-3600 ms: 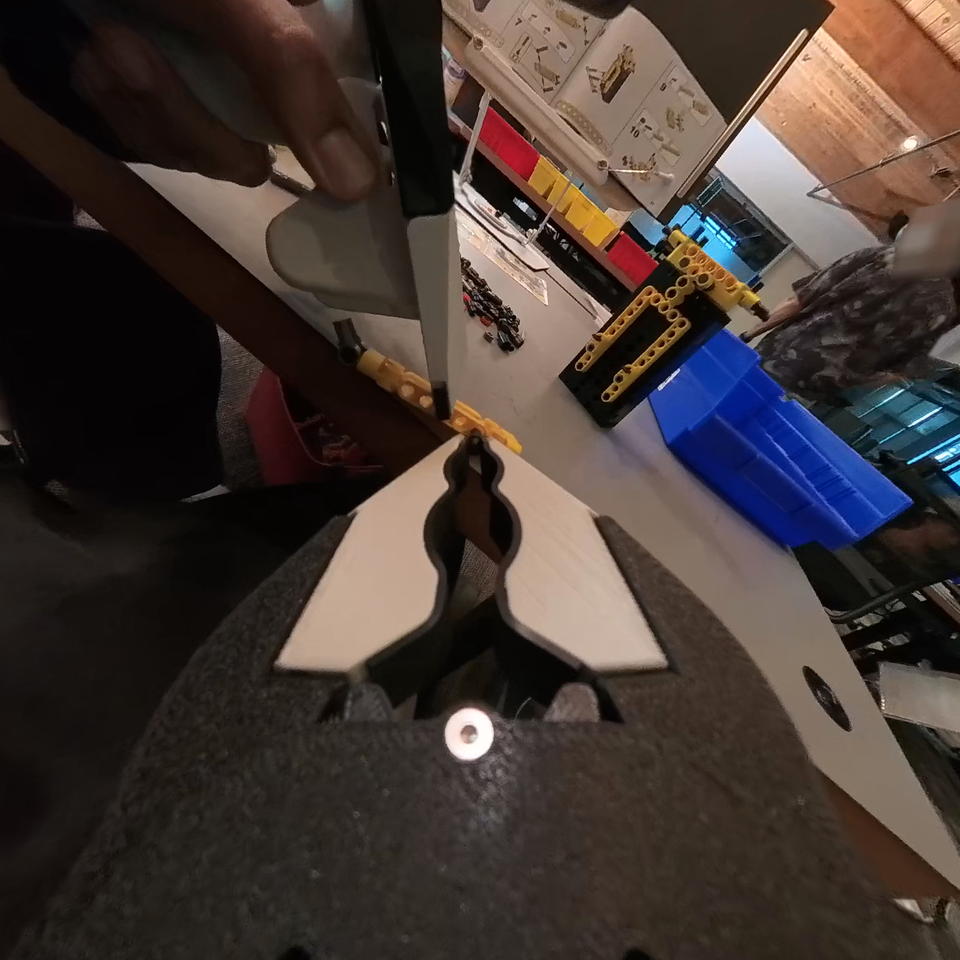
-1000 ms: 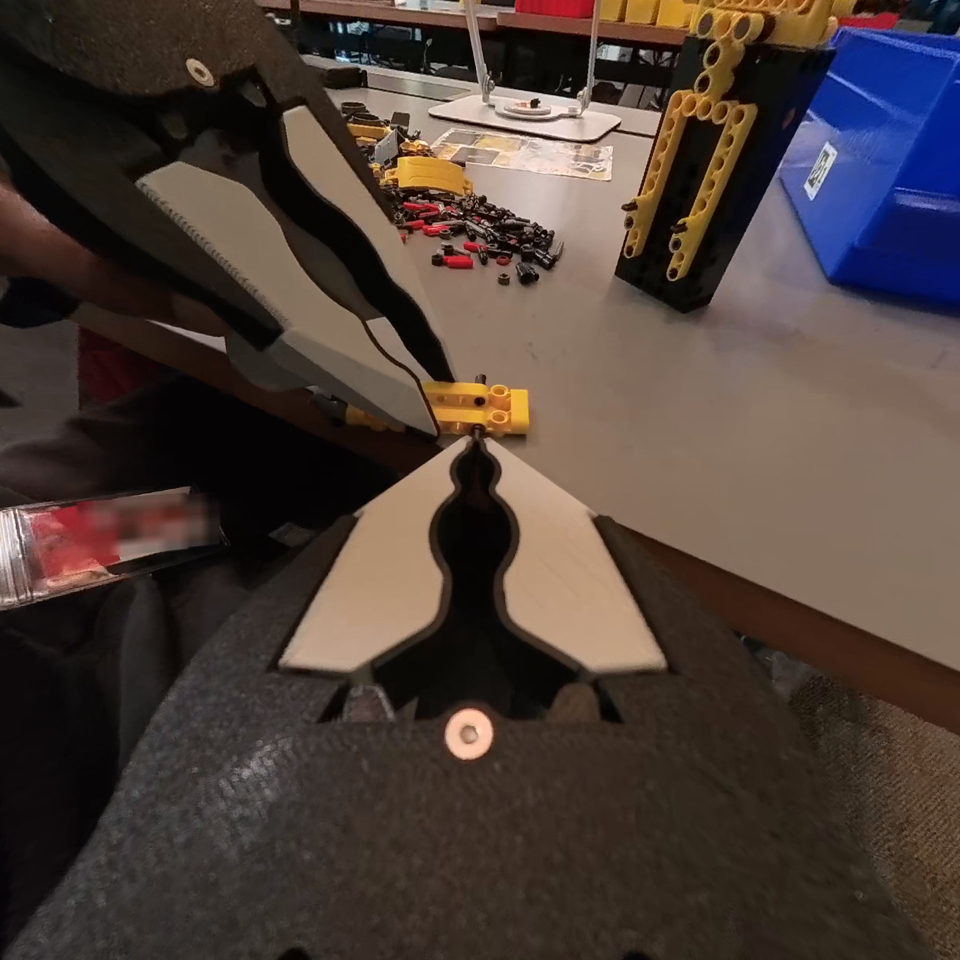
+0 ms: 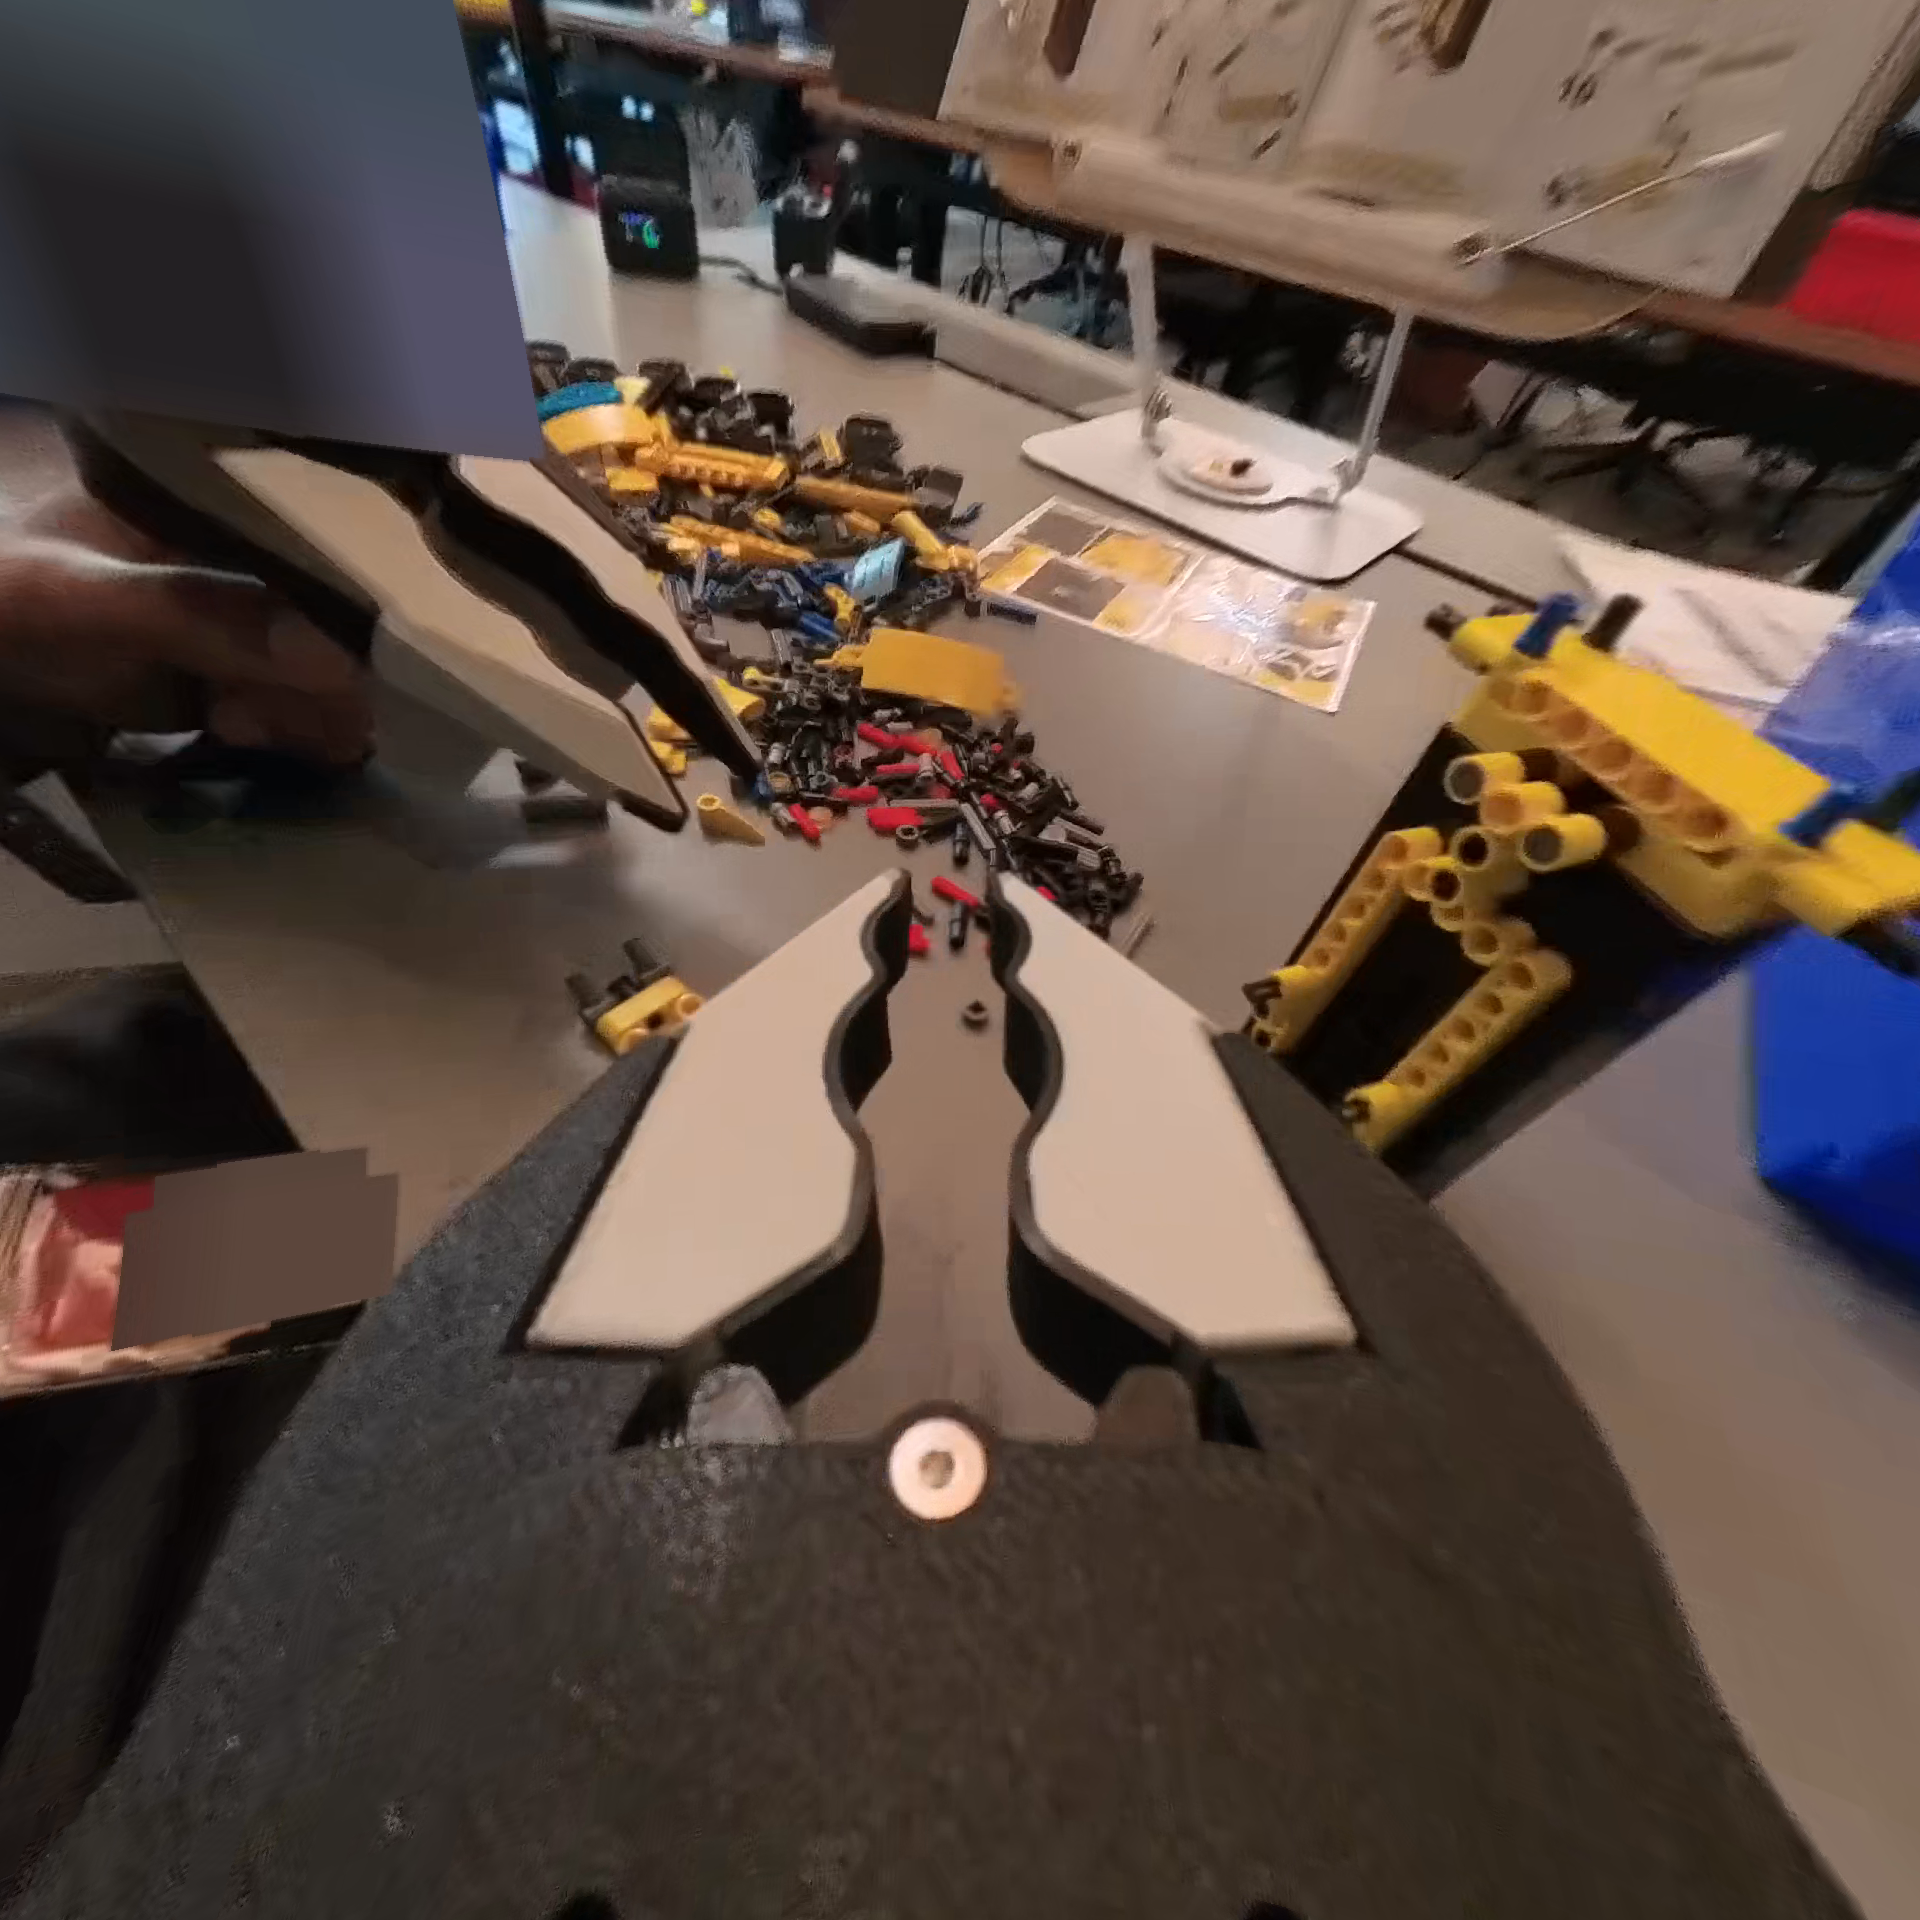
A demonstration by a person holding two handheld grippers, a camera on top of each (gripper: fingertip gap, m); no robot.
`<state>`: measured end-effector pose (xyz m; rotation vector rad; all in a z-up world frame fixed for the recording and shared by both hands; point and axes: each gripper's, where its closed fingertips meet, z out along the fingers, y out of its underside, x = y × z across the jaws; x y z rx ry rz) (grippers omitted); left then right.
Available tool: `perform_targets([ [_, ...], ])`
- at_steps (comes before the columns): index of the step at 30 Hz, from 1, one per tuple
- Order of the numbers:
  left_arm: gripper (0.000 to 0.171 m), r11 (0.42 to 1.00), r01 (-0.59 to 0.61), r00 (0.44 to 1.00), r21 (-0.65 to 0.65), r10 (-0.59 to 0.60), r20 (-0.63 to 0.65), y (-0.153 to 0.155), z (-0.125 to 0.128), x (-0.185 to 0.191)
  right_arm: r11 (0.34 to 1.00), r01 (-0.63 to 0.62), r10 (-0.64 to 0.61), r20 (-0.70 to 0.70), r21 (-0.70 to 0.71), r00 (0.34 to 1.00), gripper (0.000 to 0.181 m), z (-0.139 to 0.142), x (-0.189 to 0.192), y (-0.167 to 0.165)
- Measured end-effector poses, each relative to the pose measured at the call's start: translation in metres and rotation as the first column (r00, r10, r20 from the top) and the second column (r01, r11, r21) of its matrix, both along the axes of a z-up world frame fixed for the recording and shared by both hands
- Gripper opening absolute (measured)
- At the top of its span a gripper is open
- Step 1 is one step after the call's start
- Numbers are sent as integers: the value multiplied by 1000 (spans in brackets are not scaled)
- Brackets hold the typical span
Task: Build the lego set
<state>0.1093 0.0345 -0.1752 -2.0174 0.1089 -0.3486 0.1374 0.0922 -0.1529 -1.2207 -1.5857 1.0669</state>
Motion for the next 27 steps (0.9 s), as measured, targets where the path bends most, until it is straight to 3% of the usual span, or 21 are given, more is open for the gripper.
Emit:
perform_targets([
  [4,27,996,-14,996,85,6,93,1,16,-9,998,-61,62,36,-24,997,13,-6,-21,7],
  [8,27,998,23,977,65,-36,210,-1,15,-7,990,-100,108,75,-104,991,13,-12,-25,8],
  [14,27,998,32,985,59,-42,167,-1,13,-3,992,-76,83,63,-98,995,11,-10,-26,12],
  [19,27,998,48,989,46,-54,137,-1,10,1,993,-107,104,-48,-45,993,2,5,-26,8],
  [27,27,999,50,976,18,-53,209,-1,8,0,994,-105,107,-47,29,993,2,3,-26,3],
])
